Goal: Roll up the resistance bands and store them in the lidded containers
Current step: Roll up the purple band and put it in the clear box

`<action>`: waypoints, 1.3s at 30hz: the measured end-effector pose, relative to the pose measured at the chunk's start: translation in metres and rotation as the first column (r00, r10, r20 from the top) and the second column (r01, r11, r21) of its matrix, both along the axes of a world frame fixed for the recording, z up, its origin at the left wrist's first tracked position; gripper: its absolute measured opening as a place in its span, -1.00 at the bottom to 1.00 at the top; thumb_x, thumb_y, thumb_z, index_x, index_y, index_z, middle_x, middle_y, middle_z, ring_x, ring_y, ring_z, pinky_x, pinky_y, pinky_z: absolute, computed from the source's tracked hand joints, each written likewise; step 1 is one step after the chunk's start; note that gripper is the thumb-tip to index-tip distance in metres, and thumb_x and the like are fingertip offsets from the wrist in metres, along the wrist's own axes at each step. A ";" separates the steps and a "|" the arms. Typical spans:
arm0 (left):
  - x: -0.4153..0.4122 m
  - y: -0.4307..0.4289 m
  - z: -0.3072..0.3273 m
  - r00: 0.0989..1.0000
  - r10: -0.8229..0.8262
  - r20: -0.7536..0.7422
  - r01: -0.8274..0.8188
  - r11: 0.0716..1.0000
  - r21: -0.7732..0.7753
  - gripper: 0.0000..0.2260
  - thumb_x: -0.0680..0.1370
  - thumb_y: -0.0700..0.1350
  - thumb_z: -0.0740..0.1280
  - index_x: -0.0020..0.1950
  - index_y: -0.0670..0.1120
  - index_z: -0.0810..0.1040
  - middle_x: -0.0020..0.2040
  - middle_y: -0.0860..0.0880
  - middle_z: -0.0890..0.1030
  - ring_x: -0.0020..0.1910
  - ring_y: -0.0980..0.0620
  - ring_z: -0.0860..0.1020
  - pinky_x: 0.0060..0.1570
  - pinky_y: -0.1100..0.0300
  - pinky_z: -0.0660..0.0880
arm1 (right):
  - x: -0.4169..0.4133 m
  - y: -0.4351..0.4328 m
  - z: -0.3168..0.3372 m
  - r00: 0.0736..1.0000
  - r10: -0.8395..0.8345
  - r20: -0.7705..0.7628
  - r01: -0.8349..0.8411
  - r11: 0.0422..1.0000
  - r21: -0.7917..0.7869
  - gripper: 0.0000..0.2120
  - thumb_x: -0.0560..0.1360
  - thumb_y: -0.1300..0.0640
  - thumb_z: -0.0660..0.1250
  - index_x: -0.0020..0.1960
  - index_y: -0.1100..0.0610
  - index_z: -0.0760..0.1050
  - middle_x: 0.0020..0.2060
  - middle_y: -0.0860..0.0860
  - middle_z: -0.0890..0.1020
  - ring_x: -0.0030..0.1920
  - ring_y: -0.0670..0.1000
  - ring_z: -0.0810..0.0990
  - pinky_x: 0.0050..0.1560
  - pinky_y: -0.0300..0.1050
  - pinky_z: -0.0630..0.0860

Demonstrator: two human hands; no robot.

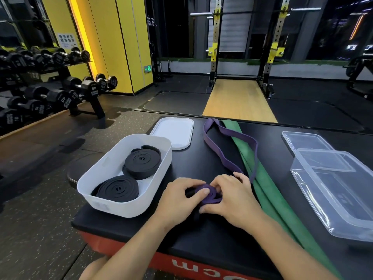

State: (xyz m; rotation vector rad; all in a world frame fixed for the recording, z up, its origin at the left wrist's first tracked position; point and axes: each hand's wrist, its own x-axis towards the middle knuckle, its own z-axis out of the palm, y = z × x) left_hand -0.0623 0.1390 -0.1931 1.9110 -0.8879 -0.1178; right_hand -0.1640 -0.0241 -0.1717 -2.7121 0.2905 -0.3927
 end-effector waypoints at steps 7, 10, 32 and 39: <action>0.005 -0.001 -0.001 0.995 -0.041 -0.094 0.041 0.999 -0.006 -0.87 0.54 0.01 0.52 0.06 0.14 0.64 0.01 0.20 0.71 0.11 0.24 0.64 0.20 0.19 0.53 | 0.006 0.010 -0.013 0.990 -0.099 0.103 0.108 0.991 -0.085 -0.30 0.15 -0.67 0.26 -0.22 -0.03 0.33 -0.34 -0.15 0.45 -0.22 -0.13 0.47 0.40 -0.18 0.11; 0.009 0.000 -0.005 0.997 -0.054 -0.056 0.055 0.998 0.009 -0.89 0.52 0.07 0.50 0.02 0.17 0.64 0.00 0.17 0.70 0.11 0.17 0.63 0.21 0.07 0.54 | 0.008 -0.003 -0.011 0.999 0.017 0.051 -0.015 0.999 -0.036 -0.35 0.15 -0.61 0.33 -0.16 -0.07 0.37 -0.28 -0.18 0.46 -0.16 -0.18 0.46 0.45 -0.17 0.08; 0.009 0.004 -0.004 0.994 -0.104 -0.027 0.102 0.993 -0.056 -0.68 0.54 -0.04 0.54 0.28 0.14 0.67 -0.01 0.11 0.66 0.11 0.15 0.61 0.21 0.34 0.44 | -0.004 -0.022 0.003 0.974 0.200 -0.109 -0.195 0.979 0.058 -0.32 0.49 -0.02 0.49 0.54 -0.11 0.30 0.11 -0.28 0.43 0.24 -0.30 0.37 0.59 -0.13 -0.24; 0.009 0.003 -0.003 0.991 -0.048 -0.126 0.034 0.993 -0.109 -0.85 0.60 -0.20 0.45 0.03 0.04 0.76 0.02 0.24 0.72 0.24 0.30 0.59 0.35 0.22 0.47 | -0.001 -0.004 0.001 0.997 0.057 -0.052 -0.055 0.998 0.037 -0.40 0.16 -0.53 0.41 -0.01 -0.16 0.44 -0.14 -0.21 0.47 0.01 -0.22 0.48 0.58 -0.04 -0.14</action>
